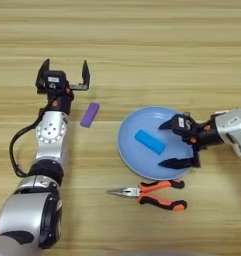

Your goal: Move the objects on the table

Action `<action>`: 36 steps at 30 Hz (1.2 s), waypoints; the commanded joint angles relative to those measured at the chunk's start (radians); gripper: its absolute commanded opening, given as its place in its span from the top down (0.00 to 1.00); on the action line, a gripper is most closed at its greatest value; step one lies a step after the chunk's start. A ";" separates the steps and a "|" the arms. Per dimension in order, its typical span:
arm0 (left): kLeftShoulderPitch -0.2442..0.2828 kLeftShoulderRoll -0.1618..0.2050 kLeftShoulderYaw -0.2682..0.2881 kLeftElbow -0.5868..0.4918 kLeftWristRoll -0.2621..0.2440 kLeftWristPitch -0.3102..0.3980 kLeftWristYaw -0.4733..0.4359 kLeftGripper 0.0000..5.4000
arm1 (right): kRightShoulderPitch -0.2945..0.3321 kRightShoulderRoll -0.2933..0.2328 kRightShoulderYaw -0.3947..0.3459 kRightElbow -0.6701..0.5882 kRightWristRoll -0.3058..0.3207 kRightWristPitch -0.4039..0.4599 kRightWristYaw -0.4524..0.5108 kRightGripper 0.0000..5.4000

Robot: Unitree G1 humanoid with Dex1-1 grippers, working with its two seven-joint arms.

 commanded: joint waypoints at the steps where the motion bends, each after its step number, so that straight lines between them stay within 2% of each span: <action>1: -0.021 0.003 0.000 0.014 0.002 -0.011 0.000 0.00 | -0.033 0.021 -0.039 -0.010 0.031 0.010 -0.034 0.00; 11: -0.024 0.002 0.000 0.020 0.003 -0.014 0.000 0.00 | -0.048 0.057 -0.118 -0.051 0.108 0.022 -0.100 0.00; 20: -0.023 0.002 -0.001 0.020 0.004 -0.017 0.001 0.00 | -0.032 0.090 -0.217 -0.118 0.188 0.041 -0.212 0.00; 26: -0.024 0.004 -0.001 0.022 0.004 -0.020 0.000 0.00 | -0.034 0.134 -0.316 -0.145 0.237 0.038 -0.350 0.00; 36: -0.025 0.005 0.000 0.024 0.003 -0.022 0.000 0.00 | -0.012 0.169 -0.440 -0.214 0.273 0.015 -0.532 0.00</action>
